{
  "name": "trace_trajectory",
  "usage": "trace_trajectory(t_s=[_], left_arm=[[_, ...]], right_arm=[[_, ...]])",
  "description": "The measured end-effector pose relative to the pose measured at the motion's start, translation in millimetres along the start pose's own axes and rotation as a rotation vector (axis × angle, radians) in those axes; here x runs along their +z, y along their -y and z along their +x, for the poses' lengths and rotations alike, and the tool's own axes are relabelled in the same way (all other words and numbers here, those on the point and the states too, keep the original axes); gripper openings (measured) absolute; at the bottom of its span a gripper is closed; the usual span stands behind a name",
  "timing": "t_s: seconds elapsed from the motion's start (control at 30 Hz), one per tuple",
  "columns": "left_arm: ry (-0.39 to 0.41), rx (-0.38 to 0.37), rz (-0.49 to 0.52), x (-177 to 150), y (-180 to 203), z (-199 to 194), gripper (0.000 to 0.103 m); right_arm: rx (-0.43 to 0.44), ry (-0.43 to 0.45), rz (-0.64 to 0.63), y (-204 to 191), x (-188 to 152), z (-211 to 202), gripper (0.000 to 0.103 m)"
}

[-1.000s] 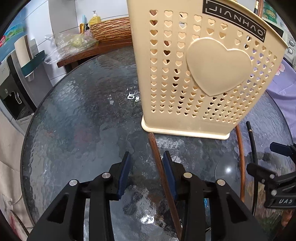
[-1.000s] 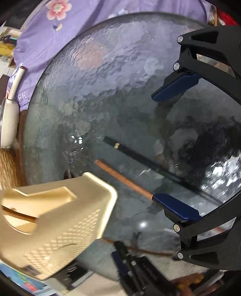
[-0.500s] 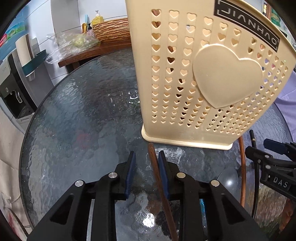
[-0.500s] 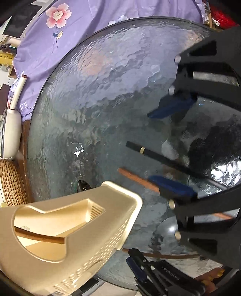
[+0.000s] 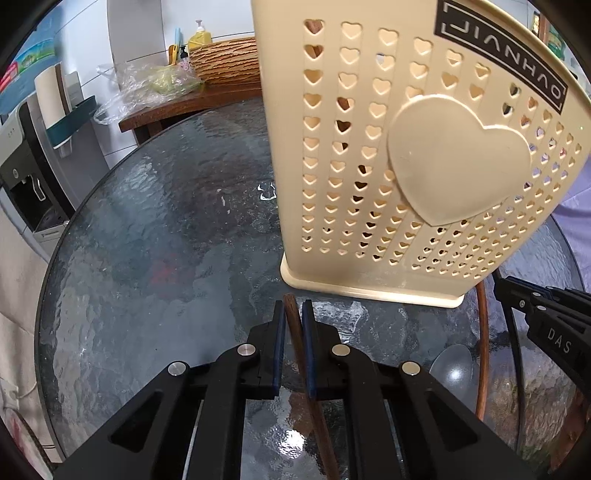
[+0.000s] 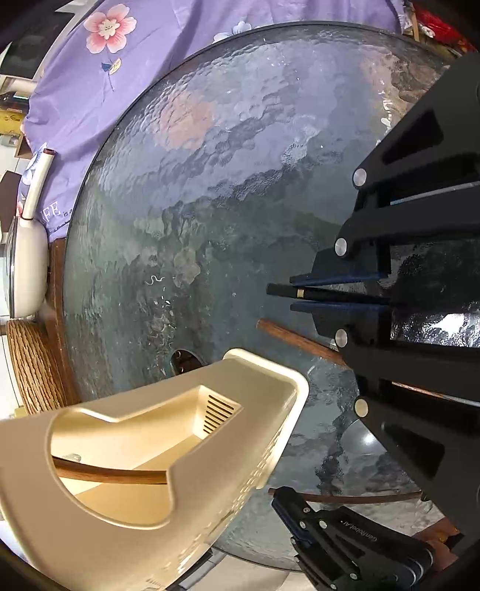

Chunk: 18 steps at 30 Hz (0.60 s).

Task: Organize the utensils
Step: 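Lift both chopsticks and carry them above the beige holder with both tools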

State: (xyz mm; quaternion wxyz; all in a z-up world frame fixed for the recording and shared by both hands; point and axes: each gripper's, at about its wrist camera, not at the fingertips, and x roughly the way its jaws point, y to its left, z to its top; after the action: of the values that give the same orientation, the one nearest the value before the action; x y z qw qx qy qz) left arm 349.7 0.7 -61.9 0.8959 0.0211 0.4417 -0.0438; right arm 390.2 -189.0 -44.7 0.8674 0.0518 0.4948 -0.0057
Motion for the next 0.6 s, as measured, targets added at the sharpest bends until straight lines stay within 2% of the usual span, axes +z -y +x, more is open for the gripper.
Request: trace_trajectory(t_s=[0.33, 0.6], left_arm=[[0.018, -0.037, -0.036, -6, -5, -11, 0.007], [0.087, -0.087, -0.076, -2, -15, -46, 0.007]], right_arm=[[0.140, 0.004, 0.099, 20, -7, -5, 0.008], [0.261, 0.081, 0.106, 31, -18, -36, 0.008]])
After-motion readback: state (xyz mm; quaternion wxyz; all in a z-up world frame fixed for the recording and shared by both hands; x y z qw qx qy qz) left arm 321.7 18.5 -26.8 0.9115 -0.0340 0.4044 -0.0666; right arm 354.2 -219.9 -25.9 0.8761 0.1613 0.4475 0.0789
